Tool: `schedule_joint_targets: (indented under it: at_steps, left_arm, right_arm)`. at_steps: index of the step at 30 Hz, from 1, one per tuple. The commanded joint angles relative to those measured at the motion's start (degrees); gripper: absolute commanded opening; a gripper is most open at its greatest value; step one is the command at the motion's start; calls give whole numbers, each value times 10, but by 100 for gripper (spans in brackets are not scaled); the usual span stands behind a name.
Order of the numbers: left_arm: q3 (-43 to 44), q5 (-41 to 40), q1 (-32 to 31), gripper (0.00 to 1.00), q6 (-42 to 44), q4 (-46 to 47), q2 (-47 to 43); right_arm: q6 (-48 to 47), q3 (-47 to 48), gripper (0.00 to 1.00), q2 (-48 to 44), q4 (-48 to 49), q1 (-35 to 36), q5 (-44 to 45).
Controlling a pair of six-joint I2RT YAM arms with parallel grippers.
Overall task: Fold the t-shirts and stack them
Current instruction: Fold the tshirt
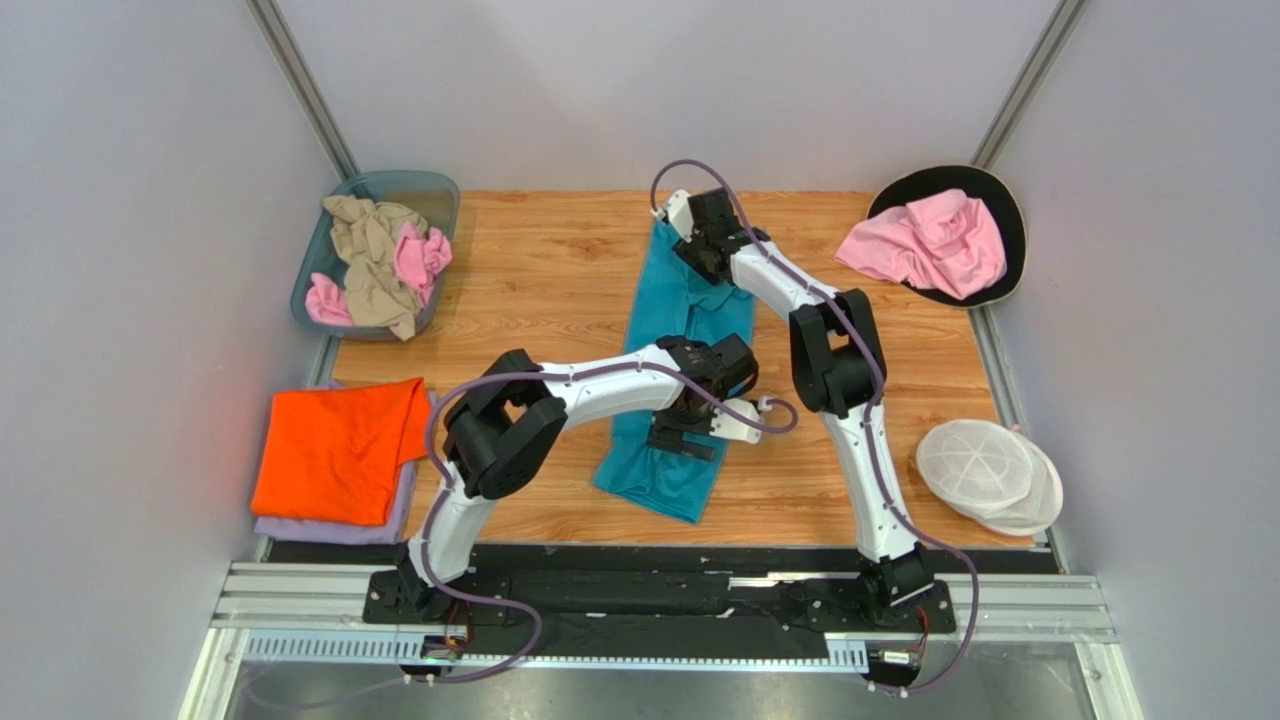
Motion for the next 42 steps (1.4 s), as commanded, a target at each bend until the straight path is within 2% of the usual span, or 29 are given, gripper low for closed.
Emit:
schedule_joint_targets:
  at_steps: [1,16,22,27,35,42]
  left_arm:
    - [3,39,-20,99,-8,34,54]
    - [8,11,-46,99,-49,27,37]
    - [1,18,-56,99,-59,27,5]
    - [-6,-7,-62,99,-53,31,-13]
    - [-32,-46,-62,99,-38,60,-39]
    - [-61,-89,-61,99,-23,124,-107]
  right_arm:
    - [1,26,62,28,-3,14,-35]
    - [-11,58,63,36,-6,37,-41]
    - [-10,38,63,22,-1,41,-41]
    - [-14,18,63,8,5,42,-29]
    - [-25,2,63,-2,10,42,-13]
    - [-18,11,64,-11,2,42,-4]
